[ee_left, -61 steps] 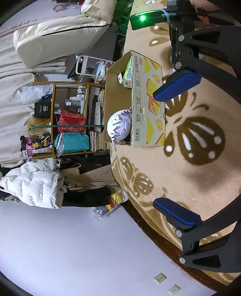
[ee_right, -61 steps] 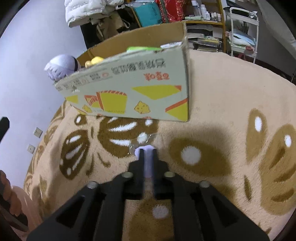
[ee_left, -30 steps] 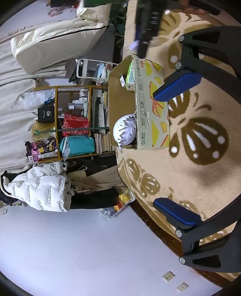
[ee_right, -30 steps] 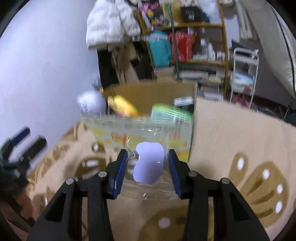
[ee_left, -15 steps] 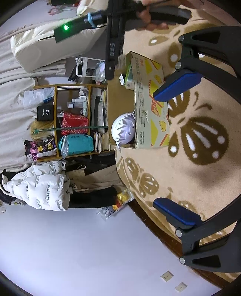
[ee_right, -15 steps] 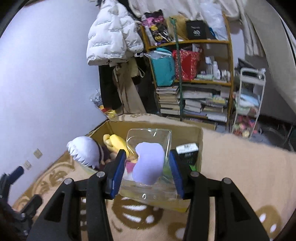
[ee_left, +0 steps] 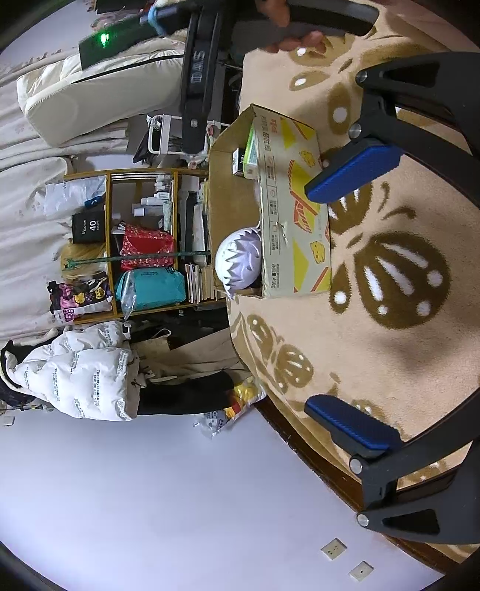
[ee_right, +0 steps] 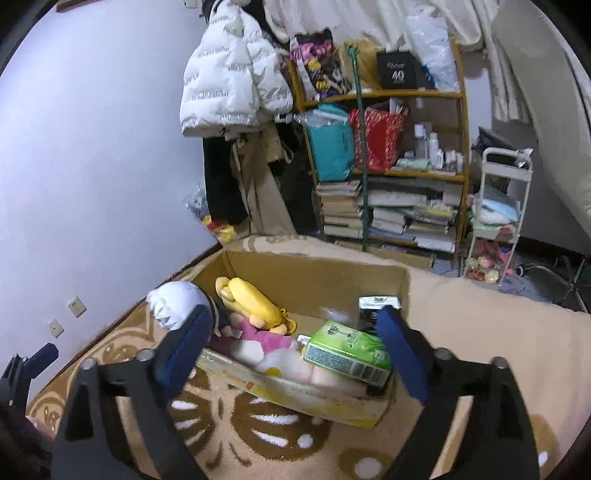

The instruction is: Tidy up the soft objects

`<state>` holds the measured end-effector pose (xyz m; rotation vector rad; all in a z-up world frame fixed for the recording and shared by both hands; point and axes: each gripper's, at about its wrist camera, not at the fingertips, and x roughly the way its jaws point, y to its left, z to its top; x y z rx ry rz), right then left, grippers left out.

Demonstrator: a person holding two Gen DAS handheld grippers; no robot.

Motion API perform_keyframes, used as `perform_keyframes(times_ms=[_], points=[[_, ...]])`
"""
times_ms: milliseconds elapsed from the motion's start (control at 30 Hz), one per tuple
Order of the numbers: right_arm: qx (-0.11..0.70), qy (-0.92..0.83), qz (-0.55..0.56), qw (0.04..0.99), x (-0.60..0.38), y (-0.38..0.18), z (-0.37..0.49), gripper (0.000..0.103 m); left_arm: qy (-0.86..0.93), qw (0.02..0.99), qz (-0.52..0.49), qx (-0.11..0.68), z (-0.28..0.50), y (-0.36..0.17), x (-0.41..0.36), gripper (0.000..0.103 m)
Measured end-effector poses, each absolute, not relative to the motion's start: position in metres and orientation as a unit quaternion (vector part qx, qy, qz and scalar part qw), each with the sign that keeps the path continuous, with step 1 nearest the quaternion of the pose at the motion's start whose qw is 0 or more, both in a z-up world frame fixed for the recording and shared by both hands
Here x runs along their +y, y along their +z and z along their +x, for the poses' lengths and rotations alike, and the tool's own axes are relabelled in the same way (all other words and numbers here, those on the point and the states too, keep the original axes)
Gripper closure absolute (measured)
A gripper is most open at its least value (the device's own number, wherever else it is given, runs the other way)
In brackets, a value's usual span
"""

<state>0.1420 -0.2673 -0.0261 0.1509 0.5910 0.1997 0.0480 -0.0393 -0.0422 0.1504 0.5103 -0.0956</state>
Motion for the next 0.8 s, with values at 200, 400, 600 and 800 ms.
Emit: perform_keyframes(times_ms=[200,400,600,800], points=[[0.268,0.089,0.066,0.957,-0.270,-0.008,0.110,0.000,-0.045,0.967,0.068,0.243,0.036,-0.032,-0.034,0.001],[0.252,0.086,0.073,0.961,-0.278,0.011,0.079,0.000,-0.038,0.971,0.037,0.233,0.021,-0.020,-0.024,0.001],[0.246,0.073,0.072,0.964,-0.284,0.018,0.047,0.000,-0.034,0.975,0.039,0.218,0.009,-0.012,-0.021,0.001],[0.244,0.059,0.046,0.967,-0.284,0.019,0.015,0.000,-0.038,0.978,0.034,0.201,-0.003,-0.003,-0.019,0.001]])
